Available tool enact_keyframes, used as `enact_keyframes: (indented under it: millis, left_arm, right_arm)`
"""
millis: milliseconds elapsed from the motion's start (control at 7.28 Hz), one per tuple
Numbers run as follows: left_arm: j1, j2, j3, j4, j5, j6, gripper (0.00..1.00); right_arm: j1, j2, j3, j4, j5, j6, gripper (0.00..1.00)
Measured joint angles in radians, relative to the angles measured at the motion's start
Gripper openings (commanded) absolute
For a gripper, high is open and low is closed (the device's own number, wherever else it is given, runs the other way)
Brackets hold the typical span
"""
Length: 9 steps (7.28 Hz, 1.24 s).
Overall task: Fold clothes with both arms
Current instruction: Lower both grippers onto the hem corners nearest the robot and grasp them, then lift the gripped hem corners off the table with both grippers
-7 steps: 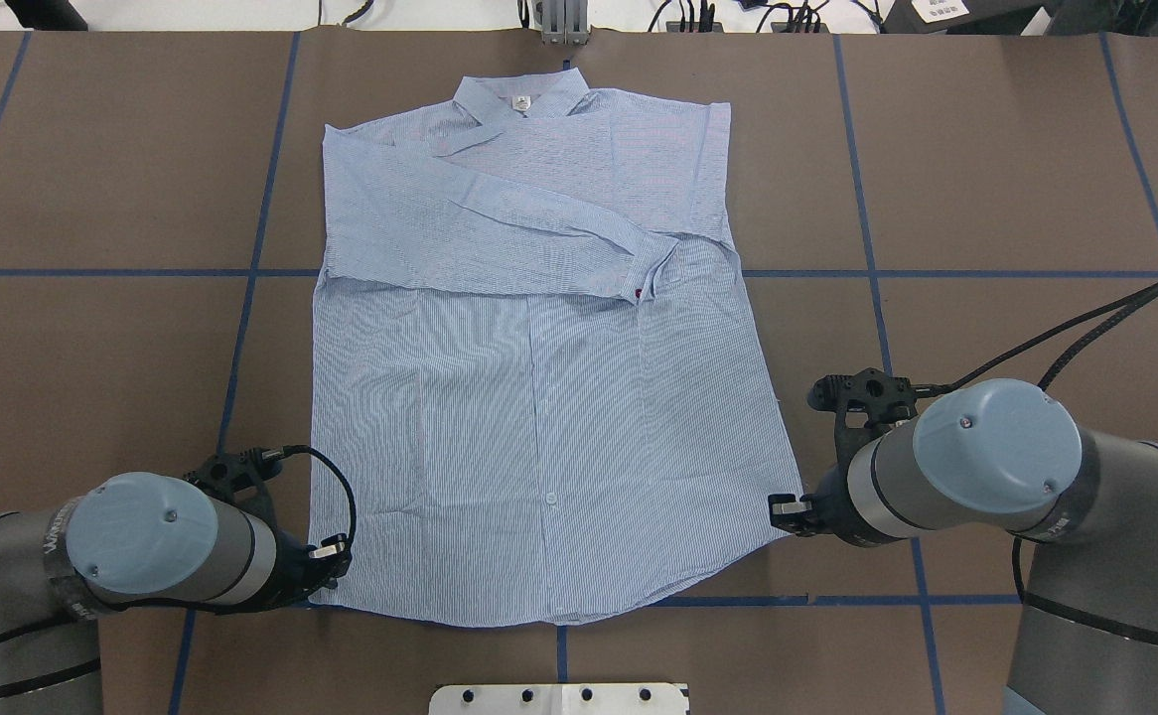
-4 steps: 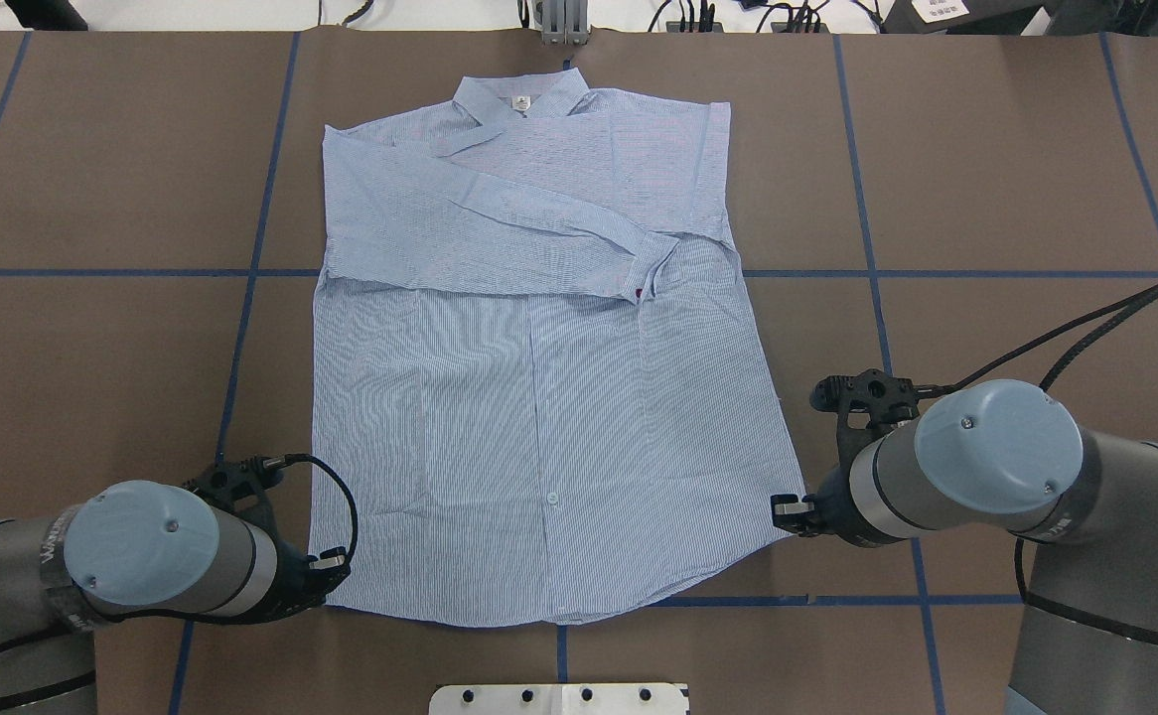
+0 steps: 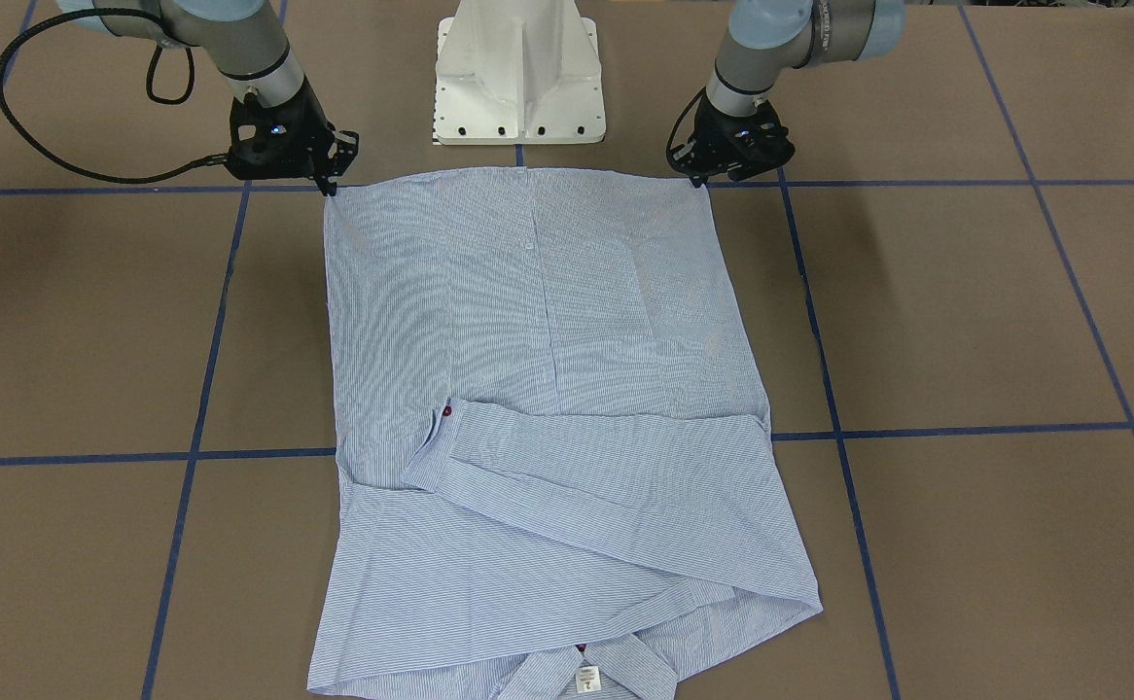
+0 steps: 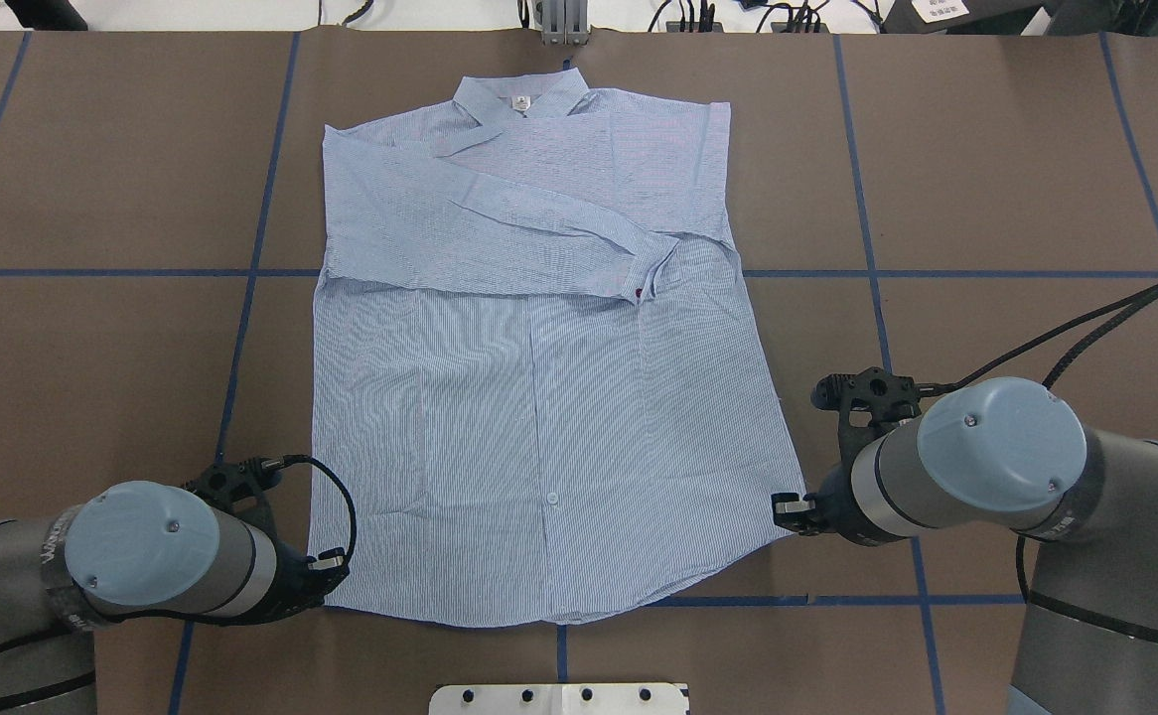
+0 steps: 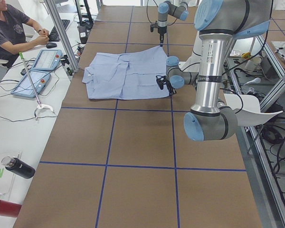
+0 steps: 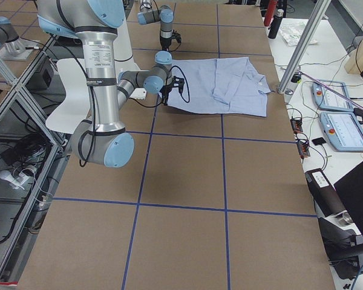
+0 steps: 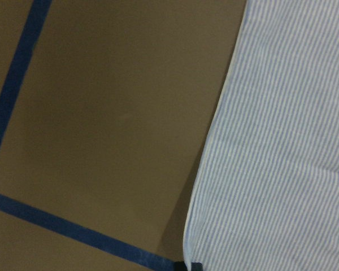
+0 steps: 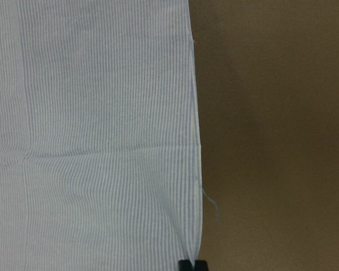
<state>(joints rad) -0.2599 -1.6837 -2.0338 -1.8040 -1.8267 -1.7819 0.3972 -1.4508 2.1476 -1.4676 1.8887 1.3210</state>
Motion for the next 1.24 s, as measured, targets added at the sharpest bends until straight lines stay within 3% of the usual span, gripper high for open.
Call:
enact_keyframes:
  millis: [549, 961, 1236]
  left_arm:
    - [-0.002, 0.01, -0.115, 0.042, -0.016, 0.01, 0.0]
    - [0.065, 0.002, -0.244, 0.171, -0.066, 0.014, 0.0]
    - [0.113, -0.005, -0.277, 0.187, -0.07, 0.015, 0.0]
  right_arm:
    - [0.024, -0.071, 0.084, -0.001, 0.091, 0.001, 0.0]
    - [0.021, -0.153, 0.138, 0.0, 0.252, 0.003, 0.0]
    - [-0.002, -0.215, 0.196, 0.001, 0.343, 0.003, 0.0]
